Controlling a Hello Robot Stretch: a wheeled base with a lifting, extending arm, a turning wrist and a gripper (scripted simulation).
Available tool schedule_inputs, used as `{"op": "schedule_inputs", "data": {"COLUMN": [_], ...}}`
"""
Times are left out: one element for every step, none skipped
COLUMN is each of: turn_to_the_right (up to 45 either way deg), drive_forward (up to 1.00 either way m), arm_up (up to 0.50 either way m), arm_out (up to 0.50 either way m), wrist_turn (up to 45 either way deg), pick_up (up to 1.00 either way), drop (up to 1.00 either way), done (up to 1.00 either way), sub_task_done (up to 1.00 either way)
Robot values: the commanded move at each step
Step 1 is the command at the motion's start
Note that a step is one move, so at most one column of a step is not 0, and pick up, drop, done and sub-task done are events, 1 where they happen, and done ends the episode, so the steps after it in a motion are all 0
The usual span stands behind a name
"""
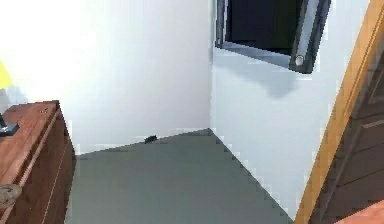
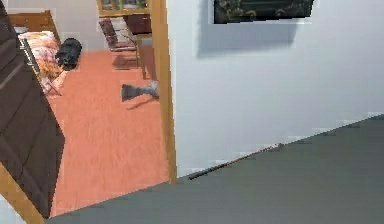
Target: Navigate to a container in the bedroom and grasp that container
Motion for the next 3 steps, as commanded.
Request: {"op": "schedule_inputs", "data": {"turn_to_the_right": [0.0,-45.0,-45.0], "drive_forward": [0.30,0.00,0.00], "arm_up": [0.00,0.00,0.00], "arm_out": [0.00,0.00,0.00], "wrist_turn": [0.0,0.0,0.0], "pick_up": [0.00,0.00,0.00], "drop": [0.00,0.00,0.00], "done": [0.00,0.00,0.00], "sub_task_done": [0.00,0.00,0.00]}}
